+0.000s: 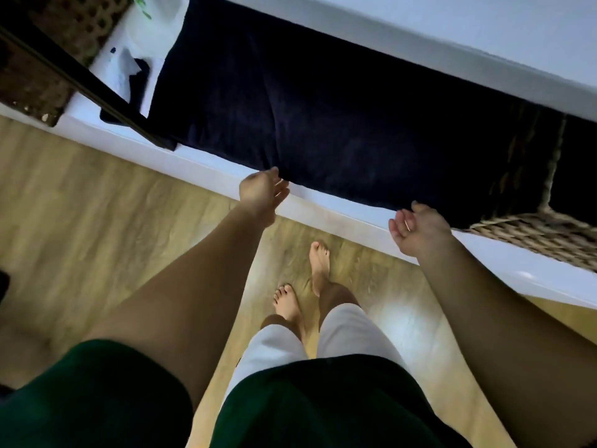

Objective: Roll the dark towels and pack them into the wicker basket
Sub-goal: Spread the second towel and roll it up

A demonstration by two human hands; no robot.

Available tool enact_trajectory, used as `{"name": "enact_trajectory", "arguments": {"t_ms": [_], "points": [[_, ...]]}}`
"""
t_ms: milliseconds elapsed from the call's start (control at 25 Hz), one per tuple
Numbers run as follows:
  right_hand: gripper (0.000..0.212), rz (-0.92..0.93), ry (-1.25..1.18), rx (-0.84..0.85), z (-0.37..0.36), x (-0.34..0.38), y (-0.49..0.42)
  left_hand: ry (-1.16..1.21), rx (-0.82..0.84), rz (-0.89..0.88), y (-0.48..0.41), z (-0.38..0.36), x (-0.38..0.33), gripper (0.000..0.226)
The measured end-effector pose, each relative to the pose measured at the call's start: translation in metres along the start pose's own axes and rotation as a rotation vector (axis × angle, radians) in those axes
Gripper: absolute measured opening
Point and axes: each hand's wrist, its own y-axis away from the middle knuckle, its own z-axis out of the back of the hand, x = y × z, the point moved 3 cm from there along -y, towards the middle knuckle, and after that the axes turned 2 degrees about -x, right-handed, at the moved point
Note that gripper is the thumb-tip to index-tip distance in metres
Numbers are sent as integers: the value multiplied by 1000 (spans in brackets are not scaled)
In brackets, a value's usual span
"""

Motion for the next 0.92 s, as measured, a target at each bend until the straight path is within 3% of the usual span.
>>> {"name": "enact_trajectory", "arguments": {"t_ms": [120,240,360,440,560,640,760,920], "points": [[16,124,-75,5,-4,6,12,144,-49,-8,-19,4,-9,12],[8,277,-329,39,-5,20,23,360,-85,-22,-35,12,-23,8],[15,187,-507,160,-1,15,19,335,-95,-9,-48,21,-37,10],[36,101,-482,132,7,9,3,273,-85,1,-53,27,-45,20],[25,107,-323,52,14,23,4,250,-93,-43,-55,36,-69,31],[15,166,-349,91,14,37,19,225,-105,-95,-54,41,-87,34],[30,282,-404,187,14,37,36,272,-109,-67,-62,47,-97,29],[37,224,-192,-9,20,23,11,160,-183,-97,-70,58,-91,42]]}}
